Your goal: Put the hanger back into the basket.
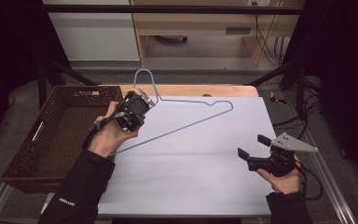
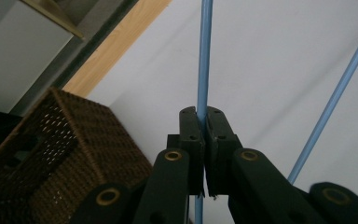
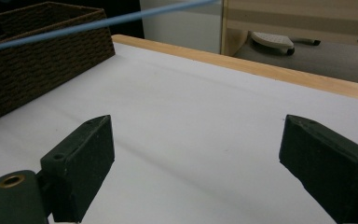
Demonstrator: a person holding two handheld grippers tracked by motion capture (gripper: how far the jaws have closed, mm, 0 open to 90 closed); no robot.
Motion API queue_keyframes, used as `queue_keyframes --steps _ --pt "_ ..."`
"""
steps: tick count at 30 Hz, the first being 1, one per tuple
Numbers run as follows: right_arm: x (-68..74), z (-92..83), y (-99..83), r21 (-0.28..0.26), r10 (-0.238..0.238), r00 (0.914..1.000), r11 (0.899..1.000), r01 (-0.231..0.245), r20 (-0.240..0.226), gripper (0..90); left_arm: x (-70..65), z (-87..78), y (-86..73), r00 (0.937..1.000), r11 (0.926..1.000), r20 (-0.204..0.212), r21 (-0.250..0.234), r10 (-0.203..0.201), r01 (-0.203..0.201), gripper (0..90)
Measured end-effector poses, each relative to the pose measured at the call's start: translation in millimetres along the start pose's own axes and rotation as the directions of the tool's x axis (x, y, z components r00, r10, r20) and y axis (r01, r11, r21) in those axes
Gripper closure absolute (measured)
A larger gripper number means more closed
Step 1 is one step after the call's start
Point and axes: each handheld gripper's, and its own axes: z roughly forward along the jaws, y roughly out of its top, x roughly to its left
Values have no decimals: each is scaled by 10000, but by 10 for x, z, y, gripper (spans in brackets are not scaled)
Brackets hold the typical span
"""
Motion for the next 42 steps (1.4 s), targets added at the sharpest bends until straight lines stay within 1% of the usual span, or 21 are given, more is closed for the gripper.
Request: queue_keyframes --steps 2,6,11,12,13,14,15,18,19,20,21,22,24,25,29,31,32,37,40,41,42 --pt "-6 16 -10 60 -24 10000 10000 24 28 106 59 -36 -37 9998 9999 -82 -12 -159 158 871" --pt "-11 25 -20 102 23 10000 9999 -23 0 106 191 -133 -115 9981 9992 -469 30 -407 409 871" --pt "-21 36 -35 119 70 10000 9999 -70 -39 106 378 -274 -267 9921 9965 -937 21 -834 840 871" --pt "-26 42 -40 154 17 10000 9999 -16 -44 106 425 -297 -303 9918 9965 -969 -48 -836 836 871" --pt "-26 49 -43 187 27 10000 9998 -26 -41 106 457 -322 -344 9894 9946 -1023 5 -1028 1034 871" --pt "-24 55 -46 193 55 10000 9998 -54 -41 105 502 -337 -382 9885 9948 -1123 -18 -1015 1019 870" --pt "-25 58 -48 231 63 10000 9997 -62 -38 105 533 -356 -424 9867 9929 -1127 50 -1174 1188 871" --pt "-28 70 -55 240 56 10000 9997 -54 -75 98 641 -382 -541 9852 9917 -1151 60 -1272 1288 871" --pt "-29 73 -58 254 64 9999 9997 -61 -82 92 666 -395 -579 9829 9892 -1156 155 -1430 1458 870" --pt "-29 76 -60 254 61 9999 9997 -58 -96 92 703 -398 -612 9830 9892 -1146 137 -1435 1460 871" --pt "-31 80 -63 268 46 9999 9996 -43 -113 92 732 -406 -646 9813 9879 -1170 109 -1526 1549 871" --pt "-31 83 -66 315 42 9999 9995 -38 -112 89 755 -409 -681 9772 9840 -1187 64 -1762 1782 871" --pt "-28 93 -71 344 29 9999 9994 -25 -117 89 826 -428 -760 9707 9789 -1326 126 -2006 2040 870" --pt "-26 97 -73 369 30 9999 9993 -26 -118 89 852 -435 -788 9690 9778 -1372 142 -2054 2093 871" --pt "-25 106 -76 423 46 9999 9991 -42 -93 89 972 -456 -953 9573 9703 -1692 205 -2344 2412 871" --pt "-25 103 -77 439 37 10000 9990 -35 -44 89 1044 -456 -1058 9497 9637 -1776 228 -2578 2659 870" --pt "-25 99 -76 428 53 10000 9991 -52 -29 89 1070 -455 -1094 9485 9623 -1775 246 -2625 2709 870" --pt "-31 101 -79 433 40 10000 9991 -40 1 89 1208 -427 -1315 9338 9477 -1906 435 -3027 3161 870" --pt "-34 104 -81 465 32 10000 9989 -32 6 89 1290 -400 -1438 9231 9375 -2026 537 -3270 3439 870" --pt "-37 104 -82 463 15 10000 9989 -15 10 89 1321 -393 -1486 9176 9323 -2099 597 -3376 3566 870" --pt "-39 105 -82 471 19 10000 9989 -20 11 89 1339 -387 -1516 9145 9300 -2160 619 -3420 3624 870"
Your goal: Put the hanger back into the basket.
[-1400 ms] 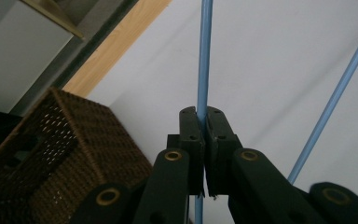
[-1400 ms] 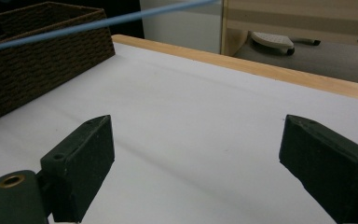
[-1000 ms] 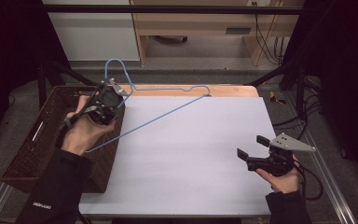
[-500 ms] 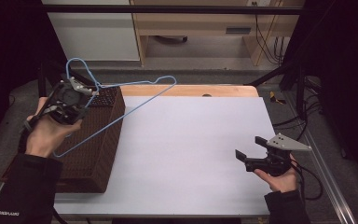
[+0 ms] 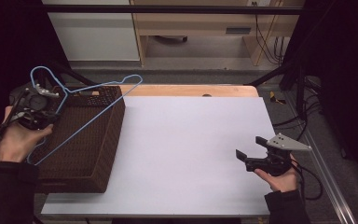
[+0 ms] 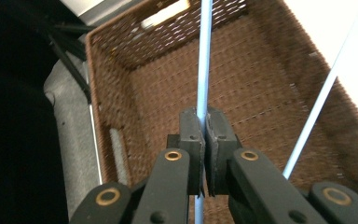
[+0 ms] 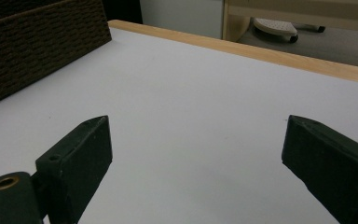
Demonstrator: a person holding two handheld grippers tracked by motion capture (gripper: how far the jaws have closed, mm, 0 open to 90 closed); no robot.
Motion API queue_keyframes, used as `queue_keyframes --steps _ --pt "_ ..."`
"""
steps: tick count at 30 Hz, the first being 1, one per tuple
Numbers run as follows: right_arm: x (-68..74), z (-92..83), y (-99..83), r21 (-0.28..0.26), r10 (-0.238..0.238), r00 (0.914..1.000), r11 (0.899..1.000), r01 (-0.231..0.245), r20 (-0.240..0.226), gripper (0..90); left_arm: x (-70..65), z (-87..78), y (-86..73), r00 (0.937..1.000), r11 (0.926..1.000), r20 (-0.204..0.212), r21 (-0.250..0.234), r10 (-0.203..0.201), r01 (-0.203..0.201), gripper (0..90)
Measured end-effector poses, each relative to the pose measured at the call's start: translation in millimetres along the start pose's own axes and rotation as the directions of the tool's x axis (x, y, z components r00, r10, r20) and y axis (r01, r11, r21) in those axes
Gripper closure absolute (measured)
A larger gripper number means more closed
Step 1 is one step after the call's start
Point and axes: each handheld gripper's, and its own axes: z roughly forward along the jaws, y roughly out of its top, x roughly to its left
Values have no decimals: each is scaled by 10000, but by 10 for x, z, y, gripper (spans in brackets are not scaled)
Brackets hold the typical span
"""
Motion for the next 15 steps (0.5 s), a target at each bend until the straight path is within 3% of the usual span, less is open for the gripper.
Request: queue_keyframes --steps 10,15 --pt "2 16 -9 51 -5 10000 10000 5 26 89 246 233 -288 9950 9964 -746 484 -658 695 871" --pt "4 23 -13 81 -12 10000 10000 12 2 89 301 345 -393 9908 9945 -1116 623 -765 838 871"
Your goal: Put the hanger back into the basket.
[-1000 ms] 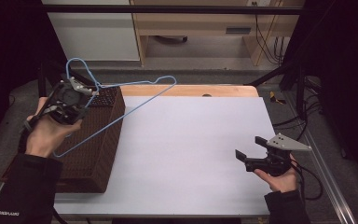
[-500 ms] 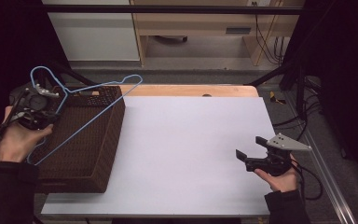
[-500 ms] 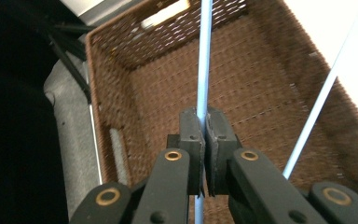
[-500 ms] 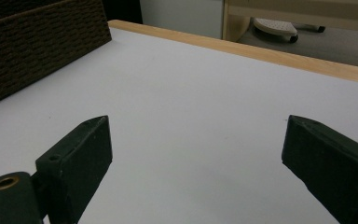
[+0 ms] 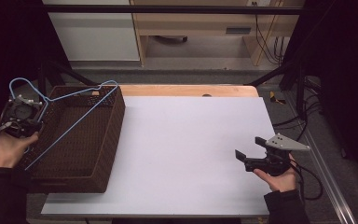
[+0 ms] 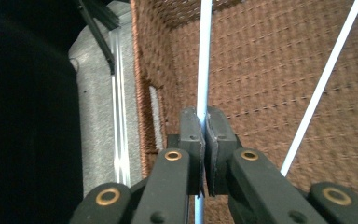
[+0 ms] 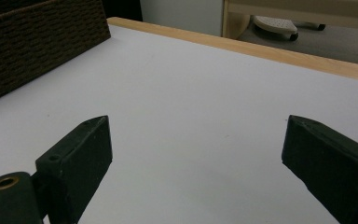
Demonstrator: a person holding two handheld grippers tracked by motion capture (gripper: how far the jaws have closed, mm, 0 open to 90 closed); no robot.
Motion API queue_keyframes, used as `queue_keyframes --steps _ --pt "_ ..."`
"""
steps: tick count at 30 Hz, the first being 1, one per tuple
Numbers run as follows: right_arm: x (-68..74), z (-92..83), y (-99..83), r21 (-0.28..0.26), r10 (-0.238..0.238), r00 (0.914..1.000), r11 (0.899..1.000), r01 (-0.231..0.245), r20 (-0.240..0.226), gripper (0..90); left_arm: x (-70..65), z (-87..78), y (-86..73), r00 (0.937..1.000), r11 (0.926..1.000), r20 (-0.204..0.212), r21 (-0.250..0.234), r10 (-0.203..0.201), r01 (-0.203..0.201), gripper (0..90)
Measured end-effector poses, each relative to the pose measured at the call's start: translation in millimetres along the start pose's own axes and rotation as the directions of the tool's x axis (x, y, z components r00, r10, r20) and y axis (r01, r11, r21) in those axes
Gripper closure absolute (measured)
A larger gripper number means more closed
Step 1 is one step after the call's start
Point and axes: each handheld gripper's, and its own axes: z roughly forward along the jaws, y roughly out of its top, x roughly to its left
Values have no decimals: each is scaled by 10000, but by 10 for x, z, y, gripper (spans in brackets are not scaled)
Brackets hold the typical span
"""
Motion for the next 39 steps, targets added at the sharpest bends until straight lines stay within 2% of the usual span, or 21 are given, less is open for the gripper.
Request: queue_keyframes --steps 3,4,8,12,19,26,32,37,39 --pt "3 4 -2 23 5 10000 10000 -5 17 89 13 78 -46 9999 10000 -121 -32 -62 62 870" --pt "4 6 -3 16 -4 10000 10000 4 21 89 15 106 -60 9997 10000 -256 -37 -2 1 871" --pt "0 9 -5 23 -36 10000 10000 36 15 89 42 178 -79 9994 10000 -333 13 73 -73 871" --pt "4 17 -8 50 1 10000 10000 -1 25 89 68 237 -78 9995 9998 -318 166 79 -74 871" --pt "4 15 -8 46 -2 10000 10000 2 26 89 26 370 -144 9995 9991 -302 435 21 -8 870" --pt "6 23 -11 81 -6 10000 10000 6 19 89 -65 537 -219 10000 9983 24 586 15 -16 870" --pt "4 22 -11 64 12 10000 10000 -12 29 89 -181 697 -259 9996 9956 279 936 63 -89 868" --pt "2 30 -16 84 -69 10000 9999 69 11 88 -221 778 -293 9976 9941 674 1085 -130 57 859" --pt "4 31 -17 93 -70 10000 9999 70 19 87 -211 775 -311 9951 9952 950 959 -292 200 840"
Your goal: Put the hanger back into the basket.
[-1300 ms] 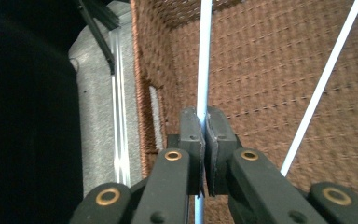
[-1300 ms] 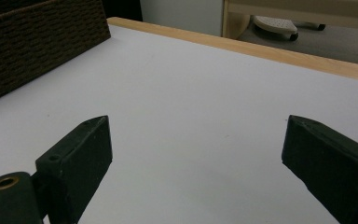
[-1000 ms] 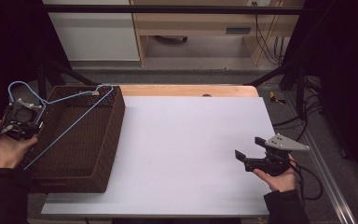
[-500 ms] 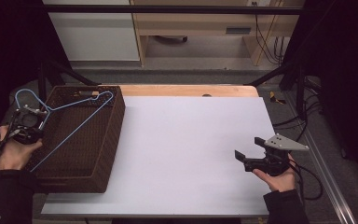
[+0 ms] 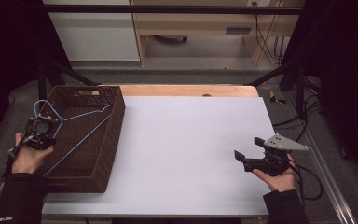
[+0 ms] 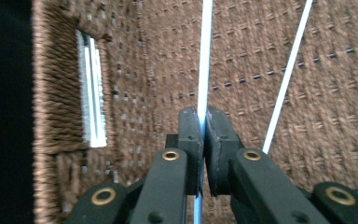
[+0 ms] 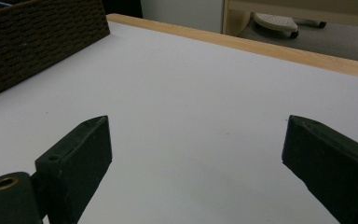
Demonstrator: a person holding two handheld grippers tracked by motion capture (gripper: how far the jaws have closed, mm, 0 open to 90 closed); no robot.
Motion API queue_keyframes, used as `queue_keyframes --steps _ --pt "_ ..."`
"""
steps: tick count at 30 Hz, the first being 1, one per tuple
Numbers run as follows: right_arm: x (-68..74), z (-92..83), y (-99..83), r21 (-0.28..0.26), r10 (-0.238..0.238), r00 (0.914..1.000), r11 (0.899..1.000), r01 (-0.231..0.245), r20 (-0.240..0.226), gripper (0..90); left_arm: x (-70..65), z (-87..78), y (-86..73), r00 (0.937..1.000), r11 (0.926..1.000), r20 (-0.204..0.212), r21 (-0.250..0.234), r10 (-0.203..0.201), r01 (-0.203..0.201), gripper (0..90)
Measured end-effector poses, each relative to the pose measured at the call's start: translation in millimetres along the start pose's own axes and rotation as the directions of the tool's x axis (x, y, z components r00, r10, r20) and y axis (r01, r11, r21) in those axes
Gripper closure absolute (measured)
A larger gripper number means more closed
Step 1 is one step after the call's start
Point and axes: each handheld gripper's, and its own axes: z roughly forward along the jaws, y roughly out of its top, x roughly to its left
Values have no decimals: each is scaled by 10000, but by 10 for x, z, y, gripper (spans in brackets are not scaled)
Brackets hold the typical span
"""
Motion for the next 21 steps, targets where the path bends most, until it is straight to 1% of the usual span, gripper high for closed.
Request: queue_keyframes --steps 1,2,3,4,5,6,8,9,10,11,12,13,14,15,16,17,18,19,20,21 --pt "0 0 0 -4 5 10000 10000 -5 4 86 10 -17 -10 9998 9997 70 -156 -185 186 803" --pt "0 -1 0 -14 4 10000 10000 -4 5 86 17 -35 -16 9994 9992 145 -238 -313 316 746" --pt "1 -2 0 -12 21 10000 10000 -21 0 85 27 -68 -24 9991 9986 273 -410 -310 321 743" --pt "3 -3 1 -18 54 10000 10000 -54 7 85 36 -118 -35 9984 9970 454 -683 -341 372 734" --pt "3 -4 2 -41 72 10000 10000 -72 7 84 29 -172 -45 9973 9932 568 -1037 -474 531 706" --pt "5 -7 3 -66 120 9999 9999 -120 -6 84 26 -214 -51 9966 9915 672 -1177 -472 549 659" --pt "3 -8 2 -121 117 9999 9999 -117 17 84 -3 -302 -69 9952 9822 754 -1723 -624 746 571" --pt "2 -9 3 -156 127 9999 9998 -127 13 83 -31 -345 -80 9936 9753 907 -2040 -674 848 539" --pt "-1 -10 2 -172 135 9999 9998 -135 -2 82 -60 -385 -93 9921 9684 1090 -2341 -623 865 506" --pt "0 -10 3 -181 174 9998 9997 -174 -4 81 -104 -435 -107 9901 9594 1262 -2665 -607 928 464" --pt "0 -10 3 -193 171 9999 9997 -172 -6 79 -130 -467 -115 9898 9534 1313 -2877 -554 915 437" --pt "1 -9 3 -202 183 9998 9996 -183 -12 78 -164 -505 -124 9881 9428 1448 -3194 -512 956 413" --pt "1 -9 3 -219 199 9998 9996 -200 -23 77 -197 -542 -129 9846 9330 1679 -3445 -478 1040 377" --pt "1 -9 3 -219 199 9998 9996 -200 -23 77 -197 -542 -129 9846 9330 1679 -3445 -478 1040 334" --pt "2 -8 3 -237 225 9997 9995 -225 -15 76 -272 -609 -140 9794 9095 1977 -3983 -412 1187 334" --pt "3 -10 3 -254 243 9997 9994 -244 -23 75 -272 -609 -140 9794 9095 1977 -3983 -412 1187 275" --pt "-1 -16 3 -291 221 9997 9993 -222 -52 75 -366 -676 -151 9728 8839 2303 -4500 -233 1277 246" --pt "1 -17 5 -335 265 9996 9991 -266 -63 74 -413 -702 -154 9691 8728 2462 -4703 -122 1305 228" --pt "-1 -19 5 -343 278 9996 9990 -280 -58 73 -464 -726 -158 9637 8597 2671 -4915 -33 1391 216" --pt "0 -20 5 -362 306 9995 9989 -308 -76 73 -510 -750 -161 9603 8504 2784 -5088 151 1342 210"
